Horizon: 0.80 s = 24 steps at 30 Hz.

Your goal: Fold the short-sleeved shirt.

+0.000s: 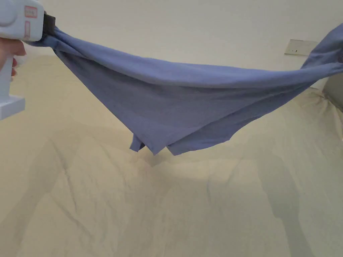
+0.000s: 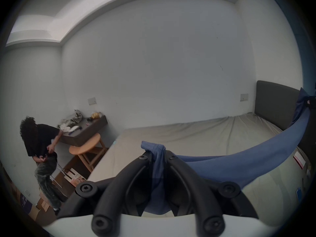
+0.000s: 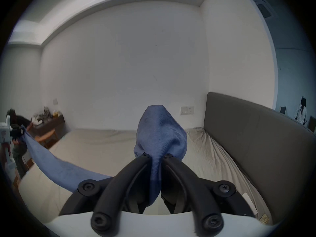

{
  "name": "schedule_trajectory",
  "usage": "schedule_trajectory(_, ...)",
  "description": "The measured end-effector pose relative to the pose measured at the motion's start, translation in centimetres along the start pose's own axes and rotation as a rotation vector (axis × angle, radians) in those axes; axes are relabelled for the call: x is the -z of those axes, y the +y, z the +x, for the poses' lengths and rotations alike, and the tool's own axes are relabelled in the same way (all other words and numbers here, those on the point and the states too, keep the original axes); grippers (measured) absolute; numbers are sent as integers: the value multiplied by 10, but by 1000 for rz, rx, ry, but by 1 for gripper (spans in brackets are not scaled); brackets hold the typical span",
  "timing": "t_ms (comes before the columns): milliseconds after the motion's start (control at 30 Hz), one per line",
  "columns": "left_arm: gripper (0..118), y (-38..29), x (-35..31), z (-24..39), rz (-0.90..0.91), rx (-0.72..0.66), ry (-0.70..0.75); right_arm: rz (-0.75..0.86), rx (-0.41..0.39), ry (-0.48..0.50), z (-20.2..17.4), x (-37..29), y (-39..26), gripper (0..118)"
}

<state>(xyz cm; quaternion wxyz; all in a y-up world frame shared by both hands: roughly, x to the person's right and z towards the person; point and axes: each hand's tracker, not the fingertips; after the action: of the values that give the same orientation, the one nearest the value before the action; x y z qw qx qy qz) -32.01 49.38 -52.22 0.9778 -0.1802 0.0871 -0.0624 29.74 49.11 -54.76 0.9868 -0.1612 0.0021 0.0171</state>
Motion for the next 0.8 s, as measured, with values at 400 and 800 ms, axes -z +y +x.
schedule_trajectory(400,10,-240,10,25,-379,-52,-75,-397,31,56,11,-15,-217,8)
schedule_trajectory(800,10,-388,-96,11,-627,-3,-73,-777,126,38,18,-141,-362,8)
